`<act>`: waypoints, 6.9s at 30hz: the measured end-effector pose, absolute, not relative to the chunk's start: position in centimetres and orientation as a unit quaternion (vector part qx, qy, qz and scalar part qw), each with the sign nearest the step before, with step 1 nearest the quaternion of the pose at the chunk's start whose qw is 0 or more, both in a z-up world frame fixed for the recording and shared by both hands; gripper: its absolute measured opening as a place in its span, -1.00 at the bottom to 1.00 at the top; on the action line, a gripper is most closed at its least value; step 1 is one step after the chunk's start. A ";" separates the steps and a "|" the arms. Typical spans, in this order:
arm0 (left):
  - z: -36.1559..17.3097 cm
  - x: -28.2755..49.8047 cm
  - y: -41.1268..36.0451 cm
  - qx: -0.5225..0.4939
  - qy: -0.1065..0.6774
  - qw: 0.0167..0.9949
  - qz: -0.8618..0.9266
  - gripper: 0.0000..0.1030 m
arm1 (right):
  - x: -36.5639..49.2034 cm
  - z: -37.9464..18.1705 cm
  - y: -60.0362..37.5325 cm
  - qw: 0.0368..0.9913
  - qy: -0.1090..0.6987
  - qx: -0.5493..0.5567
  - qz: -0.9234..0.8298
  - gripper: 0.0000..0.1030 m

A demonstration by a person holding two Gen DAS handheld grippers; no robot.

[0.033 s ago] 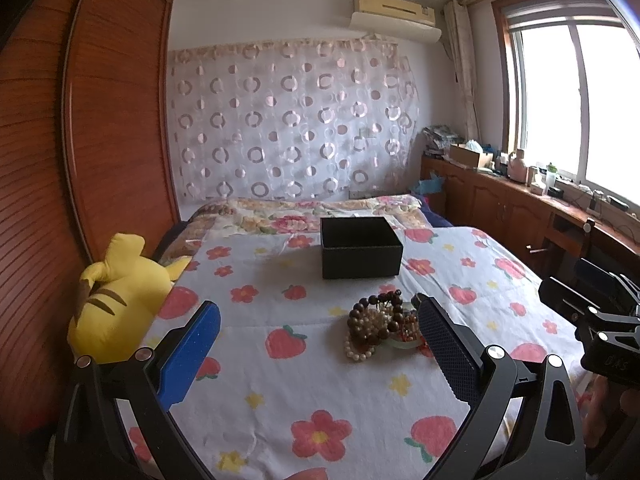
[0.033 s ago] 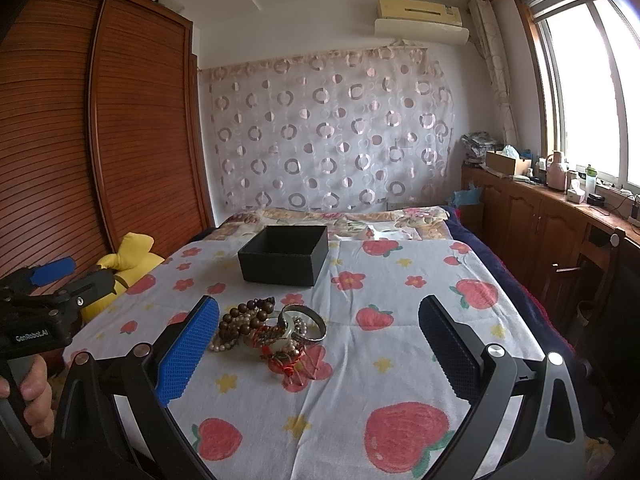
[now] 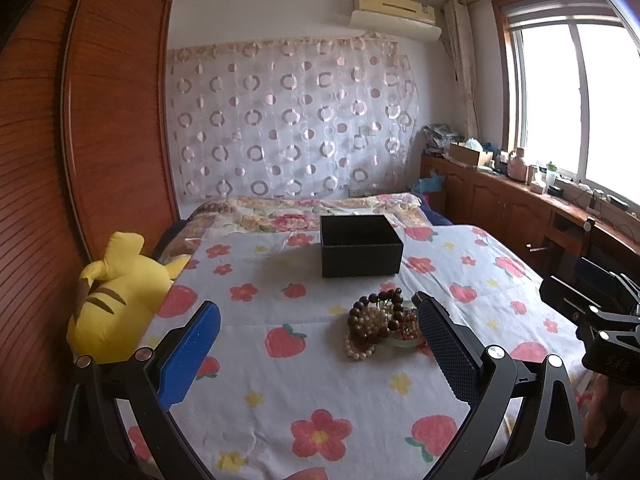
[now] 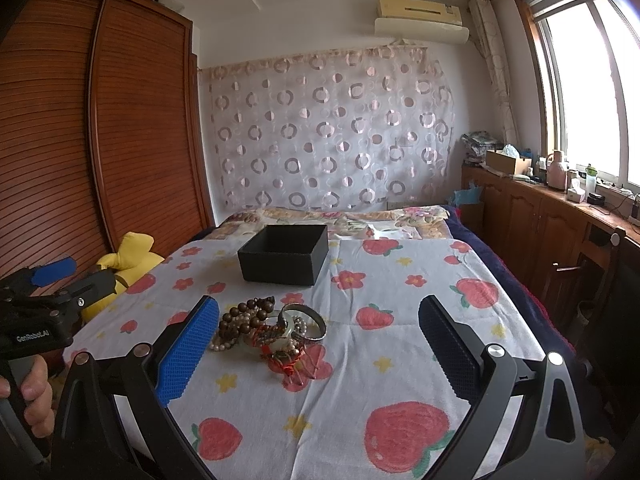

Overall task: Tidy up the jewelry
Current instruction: 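Move the right tool toward the silver bangle while the left tool approaches the brown beads, then grasp the silver bangle with the right tool while the left tool grasps the brown bead bracelet, then lift the silver bangle and brown bead bracelet with both tools toward the black box, then lower both pieces into the black box and open both tools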

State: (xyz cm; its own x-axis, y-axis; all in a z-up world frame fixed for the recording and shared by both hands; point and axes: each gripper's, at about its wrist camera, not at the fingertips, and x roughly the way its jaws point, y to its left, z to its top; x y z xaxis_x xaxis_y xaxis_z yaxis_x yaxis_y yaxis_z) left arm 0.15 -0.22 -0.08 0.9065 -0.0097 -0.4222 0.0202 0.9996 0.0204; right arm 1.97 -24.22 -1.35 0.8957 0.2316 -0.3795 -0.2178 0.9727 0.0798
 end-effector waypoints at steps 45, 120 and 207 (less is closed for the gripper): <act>-9.2 8.2 2.9 -0.025 0.341 0.936 -0.087 0.86 | 20.2 -11.3 -20.6 0.862 0.433 0.015 0.263 0.41; -1.2 15.7 -2.0 0.005 0.337 0.922 -0.189 -0.76 | 12.0 -7.7 -25.0 0.909 0.342 -0.025 0.235 0.22; -3.8 23.2 3.3 0.004 0.342 0.932 -0.120 0.52 | 30.3 -4.0 -16.6 0.898 0.322 -0.064 0.294 0.29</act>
